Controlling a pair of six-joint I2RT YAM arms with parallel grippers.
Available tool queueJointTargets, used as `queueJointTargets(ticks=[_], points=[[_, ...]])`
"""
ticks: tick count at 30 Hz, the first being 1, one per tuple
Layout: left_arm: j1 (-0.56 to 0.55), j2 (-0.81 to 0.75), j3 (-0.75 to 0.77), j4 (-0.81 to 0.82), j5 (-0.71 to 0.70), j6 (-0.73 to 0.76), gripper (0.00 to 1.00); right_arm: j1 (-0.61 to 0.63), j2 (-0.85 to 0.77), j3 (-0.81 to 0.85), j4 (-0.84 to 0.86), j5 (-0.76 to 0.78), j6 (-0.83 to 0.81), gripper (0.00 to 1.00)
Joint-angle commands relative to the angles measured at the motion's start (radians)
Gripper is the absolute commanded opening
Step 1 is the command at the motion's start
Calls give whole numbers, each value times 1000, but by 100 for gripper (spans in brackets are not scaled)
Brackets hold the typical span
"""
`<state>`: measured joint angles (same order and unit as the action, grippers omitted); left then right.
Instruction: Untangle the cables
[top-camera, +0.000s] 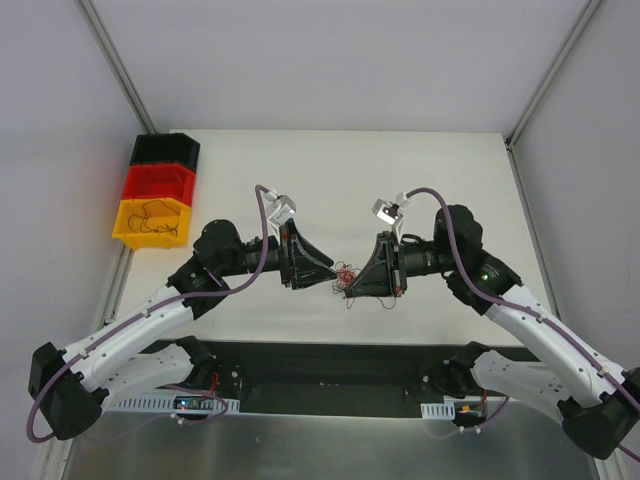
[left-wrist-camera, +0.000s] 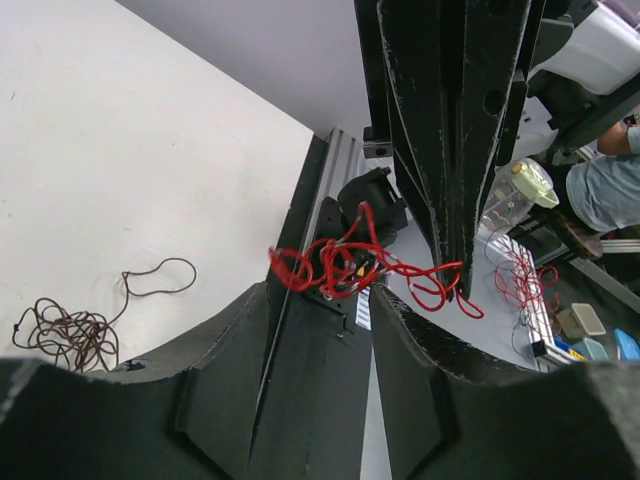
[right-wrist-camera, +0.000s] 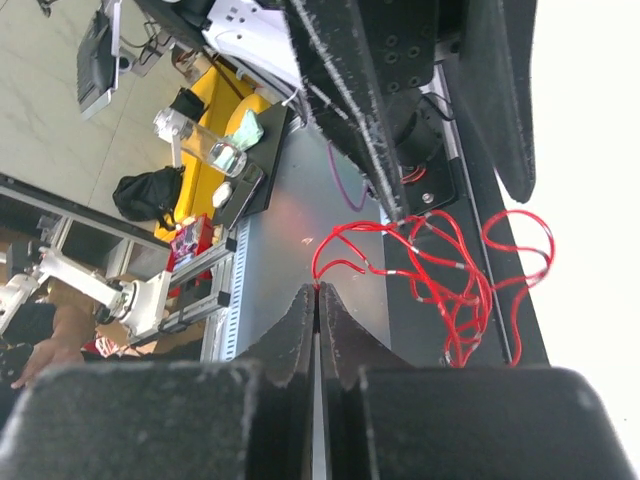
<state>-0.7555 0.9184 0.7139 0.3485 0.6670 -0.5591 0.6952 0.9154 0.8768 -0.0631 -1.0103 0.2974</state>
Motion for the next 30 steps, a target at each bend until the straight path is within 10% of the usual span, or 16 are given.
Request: queueJointTargets(ticks=[1, 7, 18, 26, 30], points=[[-2, -42, -7, 78, 2, 7, 46, 21, -41, 39, 57, -79, -23, 0], [-1, 9, 41, 78, 29, -96, 99, 38, -47, 37, 49, -94, -34, 1], [-50, 218, 93, 127, 243, -173, 71, 84, -39, 62, 29, -77, -69, 0], [-50, 217, 73, 221, 269, -228, 91, 95, -32, 65, -41, -48, -121, 1], [-50, 131, 88, 39, 159, -73, 63, 93, -35, 70, -41, 30, -97, 0]])
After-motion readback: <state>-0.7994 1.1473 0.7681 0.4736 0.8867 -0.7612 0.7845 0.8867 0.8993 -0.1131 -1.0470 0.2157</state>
